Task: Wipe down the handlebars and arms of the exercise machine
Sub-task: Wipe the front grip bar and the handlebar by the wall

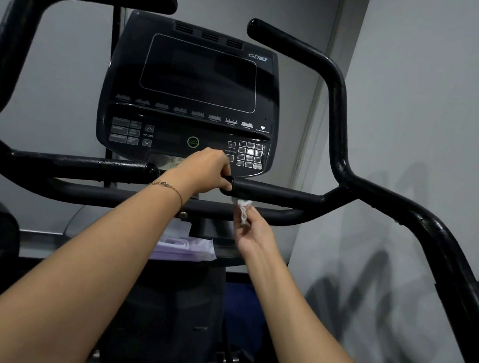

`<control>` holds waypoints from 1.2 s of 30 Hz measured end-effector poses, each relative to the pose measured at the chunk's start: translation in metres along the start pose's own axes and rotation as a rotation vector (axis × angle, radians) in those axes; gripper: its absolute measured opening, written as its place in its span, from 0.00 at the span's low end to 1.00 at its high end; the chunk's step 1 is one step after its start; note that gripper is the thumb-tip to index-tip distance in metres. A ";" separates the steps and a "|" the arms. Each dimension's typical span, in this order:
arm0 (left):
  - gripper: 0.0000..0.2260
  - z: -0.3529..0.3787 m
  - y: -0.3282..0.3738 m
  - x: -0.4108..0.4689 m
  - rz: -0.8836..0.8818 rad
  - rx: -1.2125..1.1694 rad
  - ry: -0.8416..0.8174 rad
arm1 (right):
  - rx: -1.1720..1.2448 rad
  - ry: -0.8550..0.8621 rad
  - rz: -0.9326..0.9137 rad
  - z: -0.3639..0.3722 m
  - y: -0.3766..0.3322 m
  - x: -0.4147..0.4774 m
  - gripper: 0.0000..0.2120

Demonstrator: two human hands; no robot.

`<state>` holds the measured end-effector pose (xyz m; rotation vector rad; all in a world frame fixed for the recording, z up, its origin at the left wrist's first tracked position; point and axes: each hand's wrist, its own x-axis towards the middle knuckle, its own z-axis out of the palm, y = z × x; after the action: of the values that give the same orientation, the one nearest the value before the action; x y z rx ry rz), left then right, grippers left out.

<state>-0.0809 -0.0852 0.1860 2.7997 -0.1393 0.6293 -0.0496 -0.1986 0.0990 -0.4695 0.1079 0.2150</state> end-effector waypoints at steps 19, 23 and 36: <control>0.12 0.000 0.008 -0.002 -0.039 0.050 -0.016 | 0.034 0.091 0.021 0.006 -0.017 -0.001 0.06; 0.11 0.001 0.008 -0.002 -0.042 0.053 -0.020 | 0.133 0.134 -0.072 -0.004 -0.035 0.010 0.03; 0.11 0.000 0.006 0.000 -0.038 0.046 -0.029 | -0.016 0.186 -0.200 -0.017 -0.048 0.013 0.08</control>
<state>-0.0816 -0.0909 0.1871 2.8497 -0.0773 0.5902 -0.0269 -0.2458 0.1029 -0.5123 0.2403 -0.0245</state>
